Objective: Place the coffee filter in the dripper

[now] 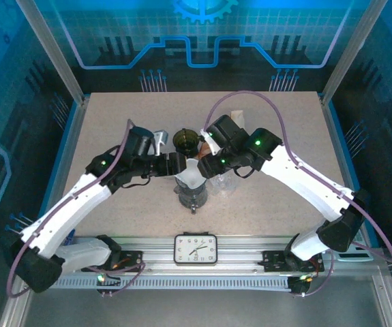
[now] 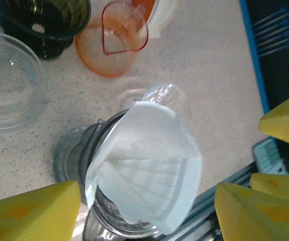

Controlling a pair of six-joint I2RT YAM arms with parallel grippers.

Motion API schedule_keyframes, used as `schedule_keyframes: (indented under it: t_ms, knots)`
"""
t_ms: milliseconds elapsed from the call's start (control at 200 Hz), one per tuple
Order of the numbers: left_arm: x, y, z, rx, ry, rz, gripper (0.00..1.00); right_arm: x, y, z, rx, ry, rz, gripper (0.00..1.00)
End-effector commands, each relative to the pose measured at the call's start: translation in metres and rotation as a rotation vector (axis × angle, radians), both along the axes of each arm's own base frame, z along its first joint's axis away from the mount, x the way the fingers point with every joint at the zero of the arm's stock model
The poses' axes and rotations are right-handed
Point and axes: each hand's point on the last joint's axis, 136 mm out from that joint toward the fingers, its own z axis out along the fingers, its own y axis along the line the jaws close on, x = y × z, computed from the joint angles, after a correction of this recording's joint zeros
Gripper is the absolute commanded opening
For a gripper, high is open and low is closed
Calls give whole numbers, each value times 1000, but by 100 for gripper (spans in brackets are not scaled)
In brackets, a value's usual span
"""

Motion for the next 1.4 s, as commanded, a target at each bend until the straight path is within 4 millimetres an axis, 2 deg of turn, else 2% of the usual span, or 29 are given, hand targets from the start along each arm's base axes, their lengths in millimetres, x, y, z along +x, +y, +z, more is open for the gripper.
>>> schedule_keyframes:
  t_ms: [0,105,405,625,860,1121,1396]
  knots:
    - [-12,0,-20,81,95,-73,74,7,-2,-1,8,-26,-5,57]
    - [-13,3,-32,136,134,-84,73,7,-2,-5,9,-21,-2,57]
    - [-20,5,-39,175,173,-121,45,11,-6,-10,19,-15,-12,57]
    - [-22,7,-45,199,189,-138,30,14,7,-11,39,-2,28,51]
    - [-21,8,-47,208,182,-136,29,19,19,-17,38,7,59,40]
    - [-18,7,-52,203,181,-129,30,24,21,-32,5,18,57,26]
    - [-18,7,-57,206,186,-128,30,23,20,-48,-29,37,57,19]
